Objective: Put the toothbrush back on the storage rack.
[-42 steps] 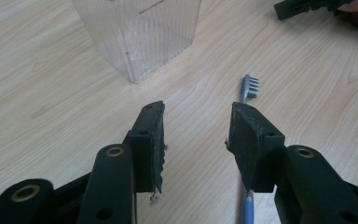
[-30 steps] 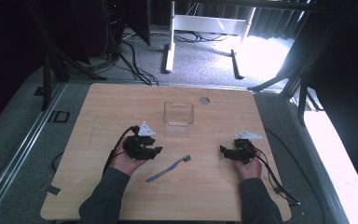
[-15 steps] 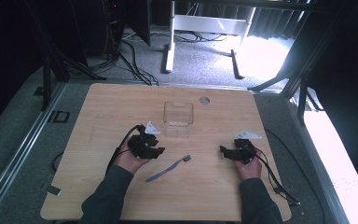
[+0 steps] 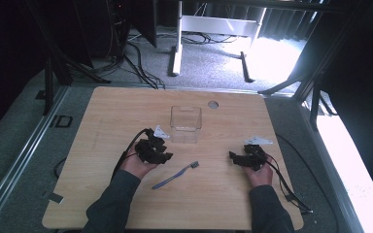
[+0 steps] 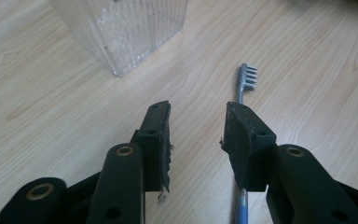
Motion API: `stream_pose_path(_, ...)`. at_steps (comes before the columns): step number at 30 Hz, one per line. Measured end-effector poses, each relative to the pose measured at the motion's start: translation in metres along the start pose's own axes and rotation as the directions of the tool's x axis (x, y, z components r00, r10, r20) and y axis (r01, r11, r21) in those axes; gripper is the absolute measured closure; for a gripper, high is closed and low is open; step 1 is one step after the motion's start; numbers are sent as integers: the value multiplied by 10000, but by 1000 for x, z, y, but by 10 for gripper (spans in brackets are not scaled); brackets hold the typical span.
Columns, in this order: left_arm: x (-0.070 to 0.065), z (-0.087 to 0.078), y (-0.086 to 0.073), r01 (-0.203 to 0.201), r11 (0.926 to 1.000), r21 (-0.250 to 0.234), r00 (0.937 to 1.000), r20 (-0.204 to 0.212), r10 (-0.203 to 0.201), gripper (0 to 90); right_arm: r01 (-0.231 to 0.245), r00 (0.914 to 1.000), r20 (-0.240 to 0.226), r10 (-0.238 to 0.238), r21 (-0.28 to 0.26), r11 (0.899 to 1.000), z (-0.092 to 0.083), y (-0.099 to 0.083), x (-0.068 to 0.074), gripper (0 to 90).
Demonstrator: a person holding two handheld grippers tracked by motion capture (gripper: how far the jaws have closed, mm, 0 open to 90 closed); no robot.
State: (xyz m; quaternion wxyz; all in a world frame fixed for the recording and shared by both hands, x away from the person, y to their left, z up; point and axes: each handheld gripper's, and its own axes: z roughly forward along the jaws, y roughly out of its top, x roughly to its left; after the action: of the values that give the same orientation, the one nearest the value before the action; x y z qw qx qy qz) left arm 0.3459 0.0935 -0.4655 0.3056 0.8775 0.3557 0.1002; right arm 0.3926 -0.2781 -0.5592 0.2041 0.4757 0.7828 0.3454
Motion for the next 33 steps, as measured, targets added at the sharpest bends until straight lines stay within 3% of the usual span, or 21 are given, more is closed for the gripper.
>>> stream_pose_path(15,-4,7,8,-248,9980,573,9997,-32,250,656,3,10000,2,-3,8,10000,0,0,0,236)
stream_pose_path(33,-10,14,15,-342,9937,1065,9994,-62,350,645,19,10000,-3,-19,8,10000,0,0,0,236)
